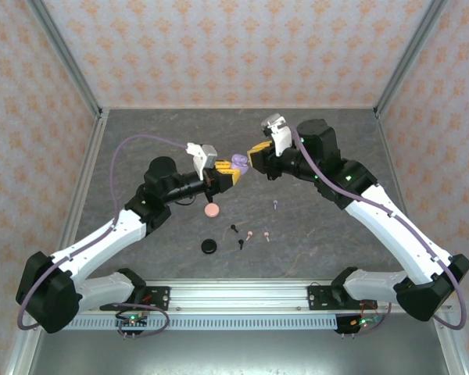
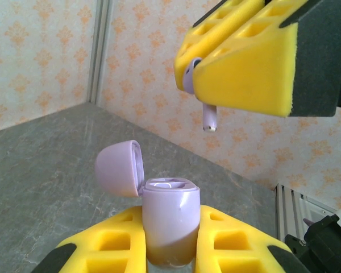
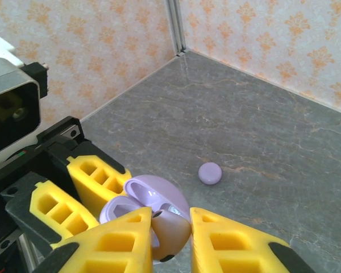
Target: Insert the wireless bluetooth earbuds into the charging case
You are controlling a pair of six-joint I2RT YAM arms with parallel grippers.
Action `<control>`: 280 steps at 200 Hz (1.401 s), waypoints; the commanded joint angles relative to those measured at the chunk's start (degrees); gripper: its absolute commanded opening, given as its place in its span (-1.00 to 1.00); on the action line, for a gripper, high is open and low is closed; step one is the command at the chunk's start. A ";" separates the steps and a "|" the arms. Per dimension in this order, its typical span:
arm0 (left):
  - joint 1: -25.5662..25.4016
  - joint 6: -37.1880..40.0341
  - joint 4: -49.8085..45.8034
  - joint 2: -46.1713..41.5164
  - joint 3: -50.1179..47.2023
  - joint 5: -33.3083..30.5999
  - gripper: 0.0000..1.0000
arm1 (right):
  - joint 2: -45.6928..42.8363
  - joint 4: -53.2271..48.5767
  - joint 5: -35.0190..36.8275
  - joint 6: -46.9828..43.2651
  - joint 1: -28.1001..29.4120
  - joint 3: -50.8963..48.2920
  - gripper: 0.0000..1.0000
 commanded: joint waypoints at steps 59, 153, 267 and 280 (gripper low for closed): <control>-0.93 0.21 2.14 1.28 3.16 1.73 -1.00 | 1.30 3.13 -3.22 0.32 0.47 0.20 -0.61; -1.11 1.03 0.81 1.36 3.61 1.51 -1.00 | 3.00 2.05 -2.78 0.11 0.96 -0.60 -0.61; -1.25 0.92 1.04 1.19 3.50 1.37 -1.00 | 4.17 -0.19 -7.84 1.18 1.04 0.52 -0.51; -1.22 0.84 1.23 1.18 3.41 1.37 -1.00 | 4.16 -0.21 -8.32 1.41 1.08 1.08 -0.48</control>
